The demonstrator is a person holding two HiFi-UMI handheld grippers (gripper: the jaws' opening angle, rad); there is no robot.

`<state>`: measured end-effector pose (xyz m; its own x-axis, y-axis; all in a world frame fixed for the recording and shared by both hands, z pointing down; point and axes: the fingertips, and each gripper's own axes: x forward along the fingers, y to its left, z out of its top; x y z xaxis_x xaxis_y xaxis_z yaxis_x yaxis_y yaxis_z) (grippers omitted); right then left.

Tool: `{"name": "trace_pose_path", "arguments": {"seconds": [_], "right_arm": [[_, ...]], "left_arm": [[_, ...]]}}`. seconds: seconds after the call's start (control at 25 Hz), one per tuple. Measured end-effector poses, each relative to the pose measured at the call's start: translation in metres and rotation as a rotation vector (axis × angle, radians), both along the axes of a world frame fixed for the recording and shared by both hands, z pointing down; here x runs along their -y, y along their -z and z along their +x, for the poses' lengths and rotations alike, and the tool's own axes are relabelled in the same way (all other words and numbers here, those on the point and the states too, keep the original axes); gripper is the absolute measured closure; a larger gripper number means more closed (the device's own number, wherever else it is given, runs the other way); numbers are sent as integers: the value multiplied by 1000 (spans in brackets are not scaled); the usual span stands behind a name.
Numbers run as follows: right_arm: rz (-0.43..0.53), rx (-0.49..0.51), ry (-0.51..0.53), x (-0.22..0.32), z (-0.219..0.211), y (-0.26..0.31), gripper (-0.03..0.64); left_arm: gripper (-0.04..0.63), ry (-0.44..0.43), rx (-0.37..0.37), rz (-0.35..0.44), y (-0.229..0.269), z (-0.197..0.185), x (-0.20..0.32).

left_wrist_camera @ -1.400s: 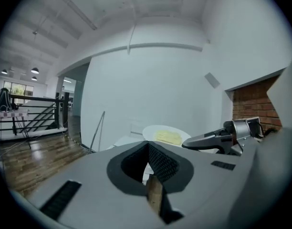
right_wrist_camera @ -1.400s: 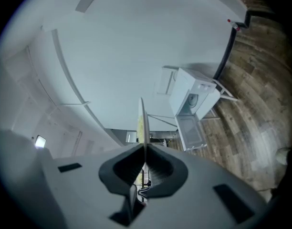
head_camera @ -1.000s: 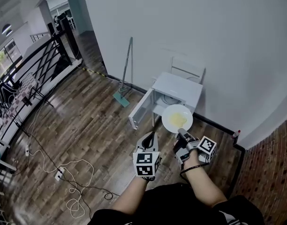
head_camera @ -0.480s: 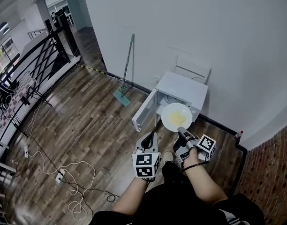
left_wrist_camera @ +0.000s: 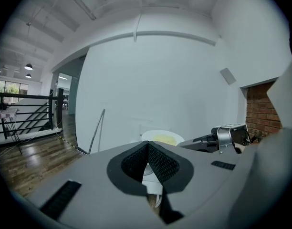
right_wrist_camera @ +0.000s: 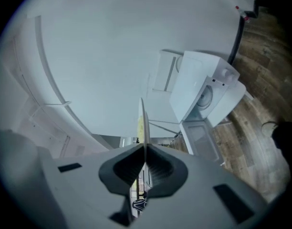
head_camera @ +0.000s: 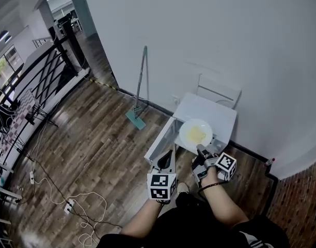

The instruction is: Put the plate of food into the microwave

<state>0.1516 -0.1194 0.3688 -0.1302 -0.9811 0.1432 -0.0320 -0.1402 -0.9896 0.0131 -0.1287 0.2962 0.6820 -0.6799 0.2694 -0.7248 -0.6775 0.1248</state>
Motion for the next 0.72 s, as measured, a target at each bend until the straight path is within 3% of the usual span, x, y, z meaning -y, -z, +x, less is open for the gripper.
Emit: {"name": "trace_pose_path", "arguments": {"seconds": [0.36, 0.72], "right_arm": [[-31, 56, 21, 101, 61, -31, 594], [4, -18, 114, 117, 75, -61, 592]], "left_arm": [[597, -18, 16, -58, -22, 72, 113], [597, -99, 51, -133, -61, 112, 151]]}}
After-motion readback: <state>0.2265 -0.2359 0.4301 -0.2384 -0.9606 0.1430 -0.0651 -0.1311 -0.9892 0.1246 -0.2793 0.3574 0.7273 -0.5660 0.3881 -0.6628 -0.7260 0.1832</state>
